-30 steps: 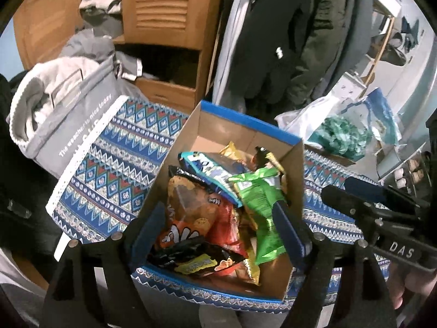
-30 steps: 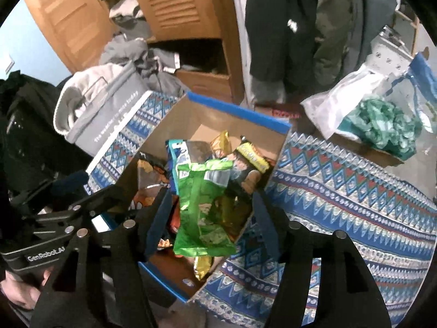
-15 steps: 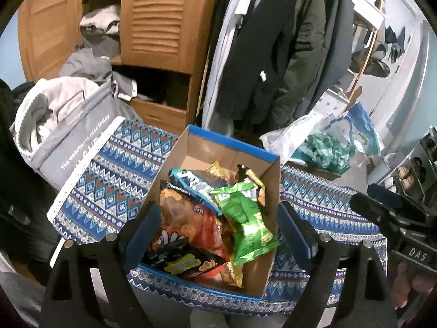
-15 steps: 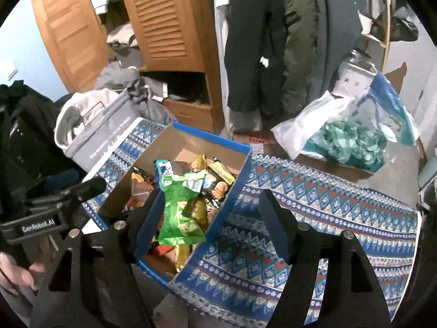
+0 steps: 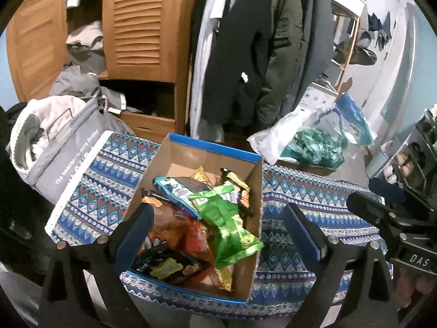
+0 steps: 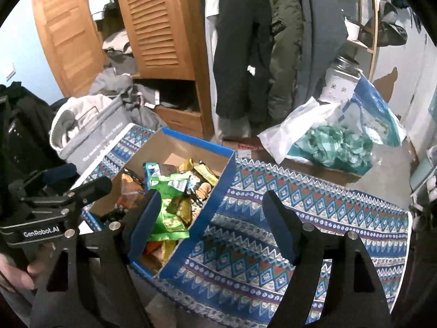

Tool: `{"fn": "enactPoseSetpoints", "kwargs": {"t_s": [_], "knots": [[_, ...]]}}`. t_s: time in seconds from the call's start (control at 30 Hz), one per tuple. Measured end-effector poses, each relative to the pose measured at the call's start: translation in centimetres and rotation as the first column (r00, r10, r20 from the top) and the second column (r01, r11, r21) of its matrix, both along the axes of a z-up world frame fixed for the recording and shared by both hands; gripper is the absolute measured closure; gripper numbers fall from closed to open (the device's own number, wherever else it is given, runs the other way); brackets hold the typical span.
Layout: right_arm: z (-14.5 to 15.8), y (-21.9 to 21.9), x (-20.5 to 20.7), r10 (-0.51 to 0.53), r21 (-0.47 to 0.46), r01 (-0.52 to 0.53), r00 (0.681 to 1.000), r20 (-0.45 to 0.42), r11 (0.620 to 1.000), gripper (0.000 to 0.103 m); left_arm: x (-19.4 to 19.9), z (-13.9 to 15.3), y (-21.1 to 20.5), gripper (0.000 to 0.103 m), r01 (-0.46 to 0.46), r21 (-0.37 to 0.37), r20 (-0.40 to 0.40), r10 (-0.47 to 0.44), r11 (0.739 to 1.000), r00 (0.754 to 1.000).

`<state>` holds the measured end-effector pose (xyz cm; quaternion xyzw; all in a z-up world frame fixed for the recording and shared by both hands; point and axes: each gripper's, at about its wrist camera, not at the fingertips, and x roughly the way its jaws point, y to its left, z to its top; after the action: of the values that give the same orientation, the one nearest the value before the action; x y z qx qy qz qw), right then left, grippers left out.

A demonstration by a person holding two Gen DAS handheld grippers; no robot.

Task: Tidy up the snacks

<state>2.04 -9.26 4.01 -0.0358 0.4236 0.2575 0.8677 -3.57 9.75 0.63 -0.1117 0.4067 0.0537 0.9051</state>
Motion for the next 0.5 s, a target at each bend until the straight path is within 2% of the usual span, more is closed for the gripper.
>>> {"fn": "enactPoseSetpoints", "kwargs": {"t_s": [0.1,0.27,0.5], "knots": [[0.0,-0.3,0.0,0.002,0.003,-0.002,1.0,-0.005,1.0,0.026,-0.1,0.1,-0.3,0.007,0.004,-0.009,0.012,-0.003,1.0,1.0],[0.2,-0.8,0.0,-0.007,0.007,0.007,1.0,-0.003,1.0,0.026,0.0,0.5,-1.1,0.007,0.012,0.016,0.027,-0.012,1.0,1.0],[0.3,-1.5,0.0,-0.015,0.008,0.015,1.0,0.003,1.0,0.026,0.4,0.3,-2.0,0.007,0.03,0.033,0.006,-0.03,0.999,1.0]]}}
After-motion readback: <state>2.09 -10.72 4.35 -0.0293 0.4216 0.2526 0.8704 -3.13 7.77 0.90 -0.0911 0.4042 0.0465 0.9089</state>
